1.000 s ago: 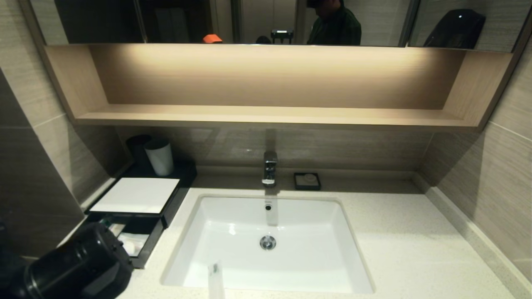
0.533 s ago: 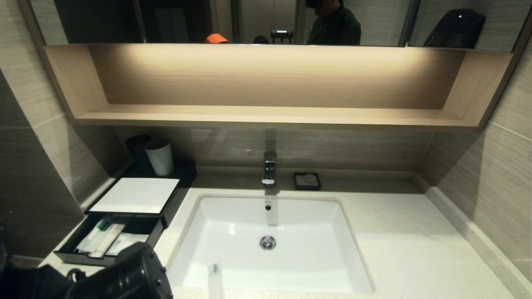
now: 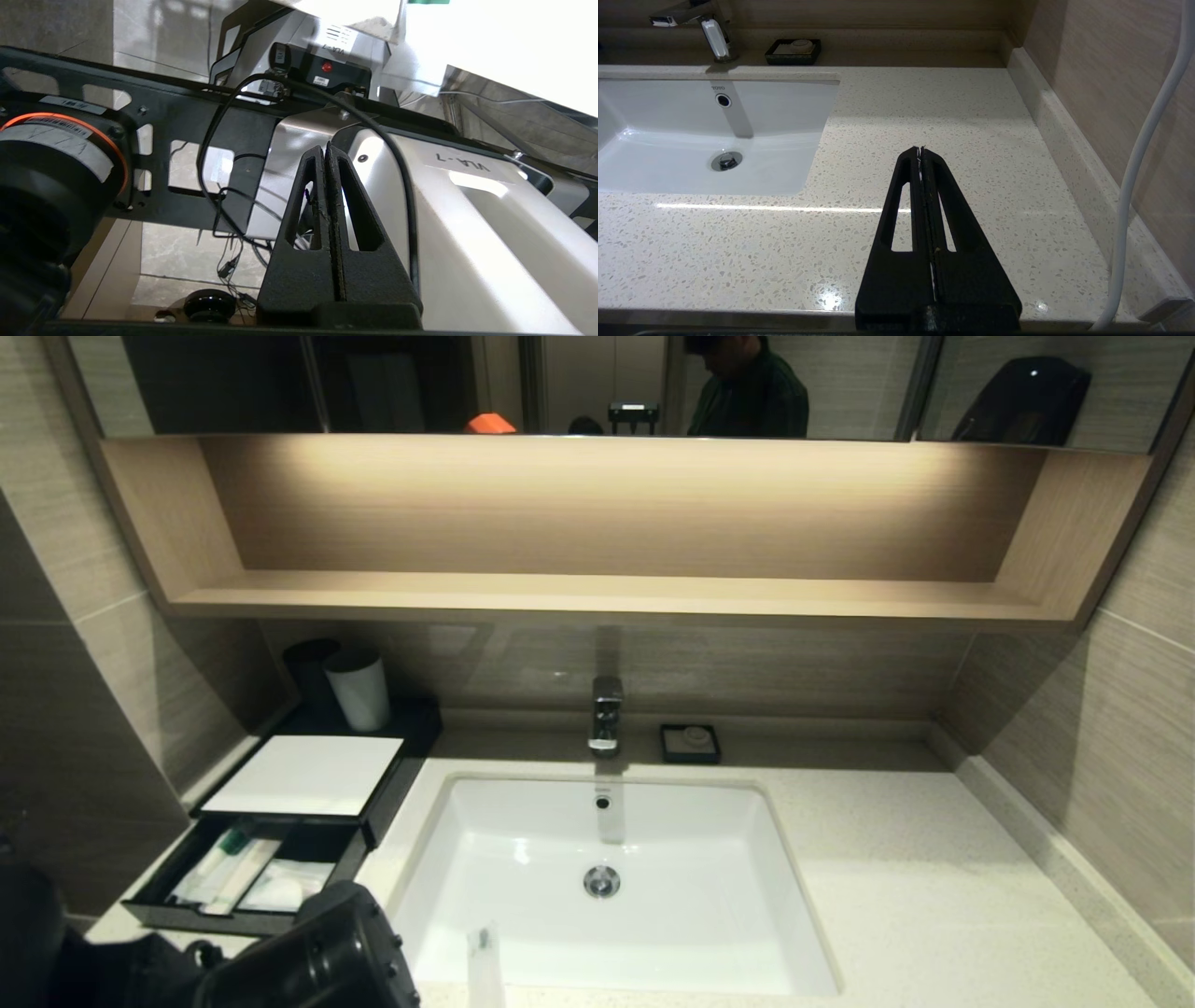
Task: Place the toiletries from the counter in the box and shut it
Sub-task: Pick up the bathroom toiletry
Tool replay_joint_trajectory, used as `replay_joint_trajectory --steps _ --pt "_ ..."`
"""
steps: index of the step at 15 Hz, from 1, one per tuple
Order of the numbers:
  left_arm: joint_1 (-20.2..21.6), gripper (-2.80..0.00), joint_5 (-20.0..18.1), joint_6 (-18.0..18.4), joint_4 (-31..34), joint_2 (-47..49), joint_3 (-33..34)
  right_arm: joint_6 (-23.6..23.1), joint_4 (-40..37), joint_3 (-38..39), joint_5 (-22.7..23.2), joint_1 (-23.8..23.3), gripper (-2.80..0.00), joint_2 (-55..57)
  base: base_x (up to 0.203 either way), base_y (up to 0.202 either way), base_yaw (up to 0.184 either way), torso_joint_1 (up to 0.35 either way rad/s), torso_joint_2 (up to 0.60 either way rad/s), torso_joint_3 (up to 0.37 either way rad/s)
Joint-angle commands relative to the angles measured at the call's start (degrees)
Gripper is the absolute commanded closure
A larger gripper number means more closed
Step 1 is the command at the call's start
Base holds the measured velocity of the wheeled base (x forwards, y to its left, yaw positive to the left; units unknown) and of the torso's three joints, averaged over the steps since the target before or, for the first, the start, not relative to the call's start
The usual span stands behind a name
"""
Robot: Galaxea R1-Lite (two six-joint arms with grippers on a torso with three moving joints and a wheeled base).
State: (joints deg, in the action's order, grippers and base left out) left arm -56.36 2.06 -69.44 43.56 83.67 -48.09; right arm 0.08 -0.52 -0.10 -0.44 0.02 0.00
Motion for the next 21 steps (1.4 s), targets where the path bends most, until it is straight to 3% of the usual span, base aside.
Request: replay_joint_trajectory --steps 1,9,15,17,21 --pt "0.1 0.0 0.0 -0.5 -0.3 1.8 -0.2 0.0 0.0 0.0 0.0 0.0 0.0 0.0 0.0 0.0 0.0 0.0 0.0 0.0" --pt "0.1 0.0 0.0 -1.1 -4.5 5.4 1.7 0.0 0.0 0.0 0.0 0.1 0.0 0.0 0.0 0.0 0.0 0.0 0.0 0.0" --pt "0.3 0.0 0.1 -1.1 -6.3 -0.3 1.2 0.0 0.0 0.0 0.0 0.1 0.0 0.0 0.0 0.0 0.0 0.0 0.0 0.0" --pt "0.5 0.0 0.0 -1.1 -5.4 -0.4 -2.1 0.0 0.0 0.0 0.0 0.1 0.0 0.0 0.0 0.0 0.0 0.0 0.0 0.0" --pt "2.0 0.0 0.3 -0.6 3.3 1.4 -9.5 0.0 0.0 0.0 0.0 0.0 0.0 0.0 0.0 0.0 0.0 0.0 0.0 0.0"
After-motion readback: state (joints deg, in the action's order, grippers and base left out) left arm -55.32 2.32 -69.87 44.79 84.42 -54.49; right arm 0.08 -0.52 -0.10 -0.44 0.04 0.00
